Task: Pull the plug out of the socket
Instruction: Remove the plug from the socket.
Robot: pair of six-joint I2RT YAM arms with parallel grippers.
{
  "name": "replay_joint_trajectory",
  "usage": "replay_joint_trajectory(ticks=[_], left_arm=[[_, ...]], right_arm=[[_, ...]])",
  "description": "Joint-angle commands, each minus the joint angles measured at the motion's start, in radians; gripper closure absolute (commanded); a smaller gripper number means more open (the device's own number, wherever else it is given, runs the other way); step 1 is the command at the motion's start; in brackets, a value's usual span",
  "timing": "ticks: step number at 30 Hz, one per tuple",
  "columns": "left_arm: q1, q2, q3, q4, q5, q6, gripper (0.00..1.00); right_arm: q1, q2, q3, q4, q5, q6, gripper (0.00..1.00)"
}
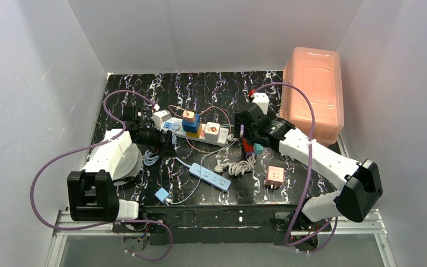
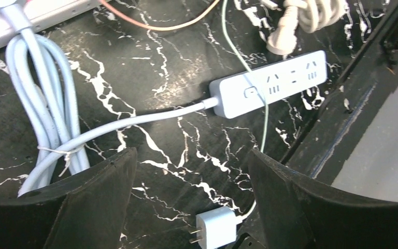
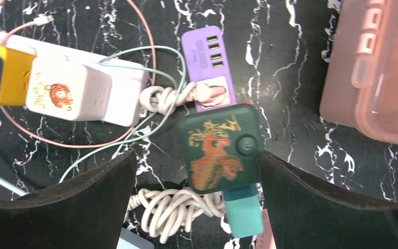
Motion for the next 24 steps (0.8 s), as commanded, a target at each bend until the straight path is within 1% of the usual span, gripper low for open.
replay_joint_trajectory(ticks=[1,3,6,9,11,13,16,21,24], left_arm=[[-0.014,-0.068,0.044,-0.157,0.108,0.035,0.21],[-0.042,-0.088,0.076,-0.193,0.101,0.087,0.20],[-0.113,-0.123,0.111,-0.196,0.068,0.141,0.19],[-0.242,-0.152,0.133,-0.206,0.005,0.226,0.19],[-0.352,-0.159,0.123,-0.196,-0.062,0.312,0.17],[-0.444,-0.131,0.112,-0.152,-0.111,0.361,0.14],[-0.521,-0.039,0.142,-0.104,-0.149,0.435,0.14],[-0.612,0.088,0.177,-0.001,-0.179,0.577,0.16],[-0.638,0.110,0.134,0.148,-0.173,0.653,0.16]], right_arm=[[-0.036,-0.038,-0.064,0.013,-0.016,-0.014,0.06],[-0.042,-0.022,-0.072,0.037,-0.019,-0.036,0.06],[-0.046,0.009,-0.054,0.037,-0.015,-0.053,0.06],[-0.046,0.007,-0.058,0.047,-0.021,-0.063,0.07],[-0.046,0.009,-0.070,0.060,-0.024,-0.066,0.07],[-0.046,0.013,-0.085,0.073,-0.025,-0.064,0.07],[-0.046,0.013,-0.122,0.126,-0.037,-0.059,0.10],[-0.046,0.033,-0.155,0.172,-0.033,-0.059,0.15],[-0.048,0.046,-0.156,0.173,-0.029,-0.066,0.18]])
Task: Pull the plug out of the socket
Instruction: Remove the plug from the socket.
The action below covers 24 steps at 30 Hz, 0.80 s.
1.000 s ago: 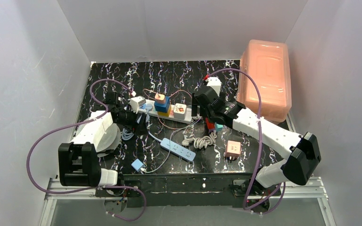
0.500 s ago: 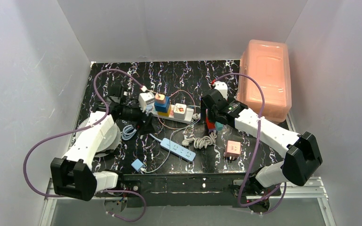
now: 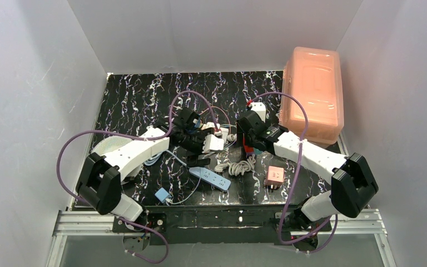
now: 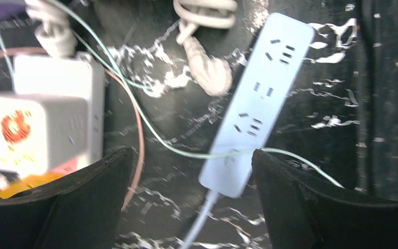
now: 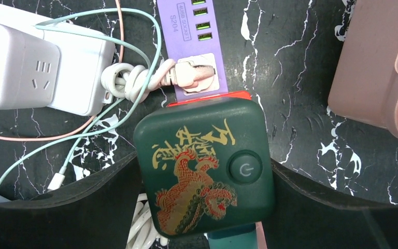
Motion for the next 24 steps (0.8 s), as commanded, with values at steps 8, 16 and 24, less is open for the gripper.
replay_joint_trajectory(ticks=[8,16,24], left_arm=[[-0.051,0.149,0.016,0.303,0.067,0.217,0.14],[-0.100,0.267,0.113,0.565,0.051,-0.078,0.12],[-0.164,0.281,0.028,0.801,0.005,-0.156,0.10]], right_arm=[[-0.025,0.000,-0.008,0.085,0.000,-0.050,0.33],[-0.031,-0.071,-0.005,0.077,-0.031,-0.084,0.58],[-0.031,-0.147,-0.022,0.085,-0.063,-0.079,0.96]])
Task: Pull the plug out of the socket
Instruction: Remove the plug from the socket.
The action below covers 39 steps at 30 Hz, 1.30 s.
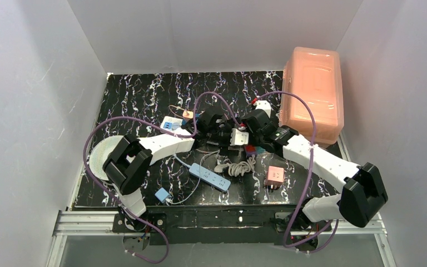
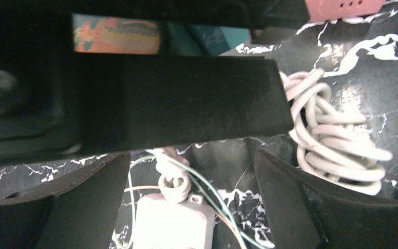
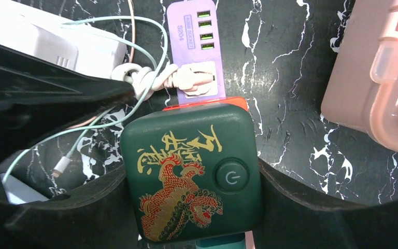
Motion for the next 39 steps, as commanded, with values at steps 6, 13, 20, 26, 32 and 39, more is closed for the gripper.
replay_joint_trajectory(ticks=[6,13,20,26,32,39], left_arm=[[-0.051,0.040,0.014,0.143,-0.044,-0.190,0.08],[-0.067,-0.067,-0.057,0.180,-0.082,-0.261,0.07],[-0.067,-0.304,-0.146,0.077,-0.125,-0.304,0.02],[-0.067,-0.483,-0.154,-0.048,-0.196,-0.300,0.02],[-0.067,-0.636,-0.094,-0.303,-0.134,-0.207,0.02],[-0.068,-0.760,-0.163,-0.251,-0.132,-0.275,0.02]], right_arm=[[-0.004,-0.125,-0.037,0.101,-0.029,0.006,0.99],[-0.004,-0.179,-0.020,0.050,-0.034,-0.001,0.99],[-0.019,-0.344,-0.057,0.029,-0.107,0.014,0.99],[-0.022,-0.443,-0.066,0.017,-0.168,0.034,0.99],[-0.025,-0.518,-0.079,0.035,-0.259,0.032,0.99],[-0.028,-0.595,-0.100,0.147,-0.466,0.068,0.99]])
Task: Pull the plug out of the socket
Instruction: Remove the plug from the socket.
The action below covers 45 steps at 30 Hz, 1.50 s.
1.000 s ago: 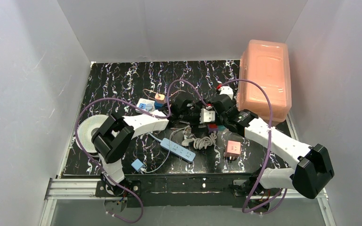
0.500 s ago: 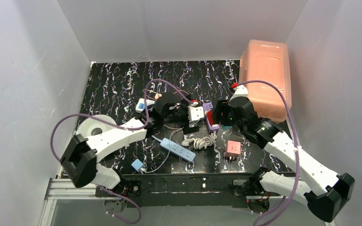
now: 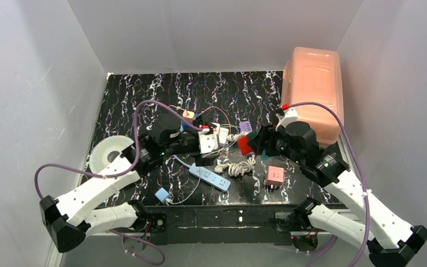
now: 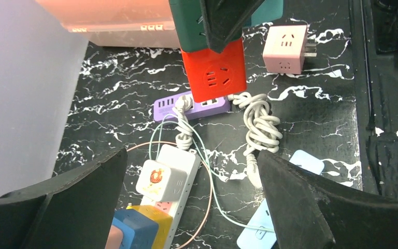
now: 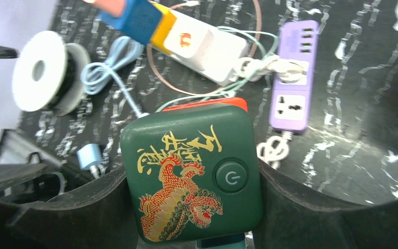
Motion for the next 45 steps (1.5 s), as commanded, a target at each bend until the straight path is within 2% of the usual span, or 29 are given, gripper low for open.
replay_joint_trajectory(ticks=[1,6,14,17,22,30,35,41,45], left_arm=[[-0.005,-0.069,-0.041,0.052,0.009,-0.032,0.02],[-0.037,-0.059,-0.063,0.159,-0.130,0.016,0.02],[-0.057,-0.056,-0.058,0.156,-0.093,0.056,0.02],[-0.061,-0.045,-0.040,0.139,-0.085,0.025,0.02],[-0.083,-0.031,-0.006,0.115,-0.075,0.007,0.02],[-0.125,0.010,0.012,0.139,-0.141,0.080,0.02],[-0.131,0.041,0.032,0.172,-0.208,0.123,0.02],[-0.131,0.042,0.033,0.164,-0.205,0.126,0.02],[-0.131,0.038,0.041,0.152,-0.233,0.131,0.10]], right_arm=[[-0.004,-0.063,0.005,0.198,-0.186,0.050,0.99],[-0.004,-0.066,-0.005,0.291,-0.298,0.116,0.99],[-0.003,-0.038,-0.016,0.420,-0.358,0.160,0.99],[0.002,-0.013,-0.005,0.439,-0.367,0.166,0.99],[0.006,0.008,-0.016,0.504,-0.350,0.185,0.99],[0.048,0.051,-0.038,0.650,-0.294,0.254,0.99],[0.119,0.057,-0.043,0.673,-0.242,0.260,0.99],[0.159,0.034,-0.078,0.708,-0.200,0.279,0.99],[0.164,0.004,-0.106,0.705,-0.172,0.283,0.99]])
